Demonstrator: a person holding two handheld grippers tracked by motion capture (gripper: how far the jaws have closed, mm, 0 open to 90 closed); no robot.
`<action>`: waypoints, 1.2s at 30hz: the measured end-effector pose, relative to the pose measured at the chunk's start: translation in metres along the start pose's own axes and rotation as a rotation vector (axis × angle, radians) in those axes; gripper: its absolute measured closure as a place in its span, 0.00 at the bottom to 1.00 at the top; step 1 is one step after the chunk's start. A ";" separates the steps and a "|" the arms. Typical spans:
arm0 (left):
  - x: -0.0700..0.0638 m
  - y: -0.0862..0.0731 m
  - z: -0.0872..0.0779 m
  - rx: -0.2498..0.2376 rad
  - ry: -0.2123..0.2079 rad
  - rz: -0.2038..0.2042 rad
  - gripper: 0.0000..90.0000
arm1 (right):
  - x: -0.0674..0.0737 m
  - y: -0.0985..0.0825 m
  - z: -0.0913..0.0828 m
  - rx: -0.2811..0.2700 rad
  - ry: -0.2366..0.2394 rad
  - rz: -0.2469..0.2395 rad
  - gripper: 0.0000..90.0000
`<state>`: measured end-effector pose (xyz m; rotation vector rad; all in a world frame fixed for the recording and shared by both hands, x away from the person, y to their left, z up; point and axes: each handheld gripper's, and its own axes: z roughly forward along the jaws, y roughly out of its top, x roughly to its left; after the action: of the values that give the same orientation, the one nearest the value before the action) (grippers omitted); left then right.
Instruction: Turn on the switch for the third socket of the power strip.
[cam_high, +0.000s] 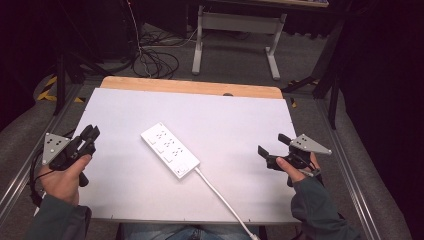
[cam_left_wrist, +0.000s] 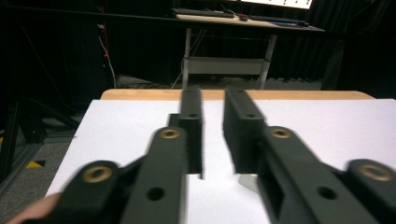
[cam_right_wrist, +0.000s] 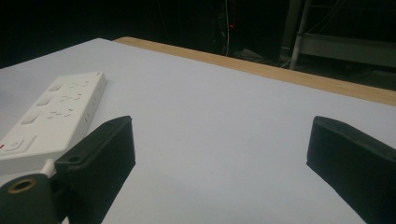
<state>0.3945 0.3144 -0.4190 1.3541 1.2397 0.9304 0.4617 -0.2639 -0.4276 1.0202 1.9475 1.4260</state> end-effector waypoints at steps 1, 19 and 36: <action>0.001 0.000 0.000 -0.002 0.003 -0.001 0.92 | 0.000 0.000 0.000 0.001 0.000 -0.001 0.09; -0.001 0.004 0.008 0.005 -0.052 0.055 1.00 | 0.000 -0.001 0.001 0.017 0.005 0.011 0.10; -0.025 0.007 0.035 0.046 -0.137 0.147 1.00 | 0.000 -0.001 0.001 0.020 0.018 0.013 0.10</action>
<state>0.4258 0.2843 -0.4159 1.5363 1.0743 0.8987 0.4618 -0.2638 -0.4292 1.0335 1.9750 1.4306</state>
